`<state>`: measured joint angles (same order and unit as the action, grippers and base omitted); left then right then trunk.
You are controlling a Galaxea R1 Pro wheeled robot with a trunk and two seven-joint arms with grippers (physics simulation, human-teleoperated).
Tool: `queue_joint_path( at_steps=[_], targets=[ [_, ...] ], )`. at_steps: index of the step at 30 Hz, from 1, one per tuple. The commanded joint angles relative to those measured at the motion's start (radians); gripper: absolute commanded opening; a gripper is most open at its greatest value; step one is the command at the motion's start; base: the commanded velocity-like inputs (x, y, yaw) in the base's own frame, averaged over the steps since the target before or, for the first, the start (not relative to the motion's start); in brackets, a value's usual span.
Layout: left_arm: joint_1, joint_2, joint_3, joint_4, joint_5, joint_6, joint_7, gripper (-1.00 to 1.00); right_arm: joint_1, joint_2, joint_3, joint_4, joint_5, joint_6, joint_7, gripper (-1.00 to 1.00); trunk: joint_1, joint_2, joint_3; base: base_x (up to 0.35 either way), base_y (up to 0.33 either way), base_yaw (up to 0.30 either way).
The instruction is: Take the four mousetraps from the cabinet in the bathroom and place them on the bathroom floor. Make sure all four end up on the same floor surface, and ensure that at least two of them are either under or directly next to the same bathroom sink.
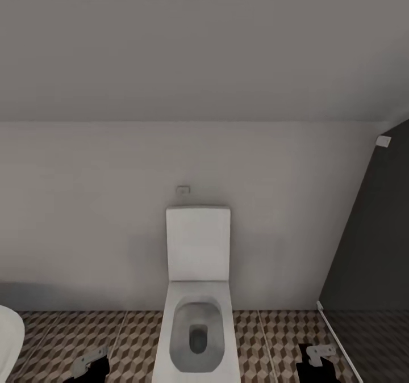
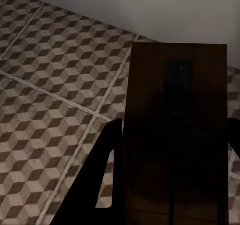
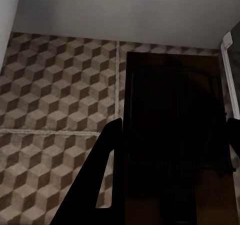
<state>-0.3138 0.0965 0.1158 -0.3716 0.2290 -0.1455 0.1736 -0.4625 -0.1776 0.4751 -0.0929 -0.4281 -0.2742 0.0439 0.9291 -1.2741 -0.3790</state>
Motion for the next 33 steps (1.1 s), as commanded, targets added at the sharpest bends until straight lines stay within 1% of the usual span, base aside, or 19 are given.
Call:
queue_joint_path(
  at_steps=[1,33],
  targets=[
    [-0.001,0.000,-0.002,0.000,0.009,-0.003,0.004,-1.00,-0.001,0.000,0.005,0.001,-0.012,-0.004,0.008,-1.00,0.004,-0.008,-0.004,0.000,0.000,0.000],
    [-0.001,-0.001,-0.004,0.000,0.009,-0.004,0.005,-1.00,-0.001,0.000,0.005,0.001,-0.012,-0.004,0.007,-1.00,0.127,-0.232,-0.105,0.000,0.000,0.000]
  ],
)
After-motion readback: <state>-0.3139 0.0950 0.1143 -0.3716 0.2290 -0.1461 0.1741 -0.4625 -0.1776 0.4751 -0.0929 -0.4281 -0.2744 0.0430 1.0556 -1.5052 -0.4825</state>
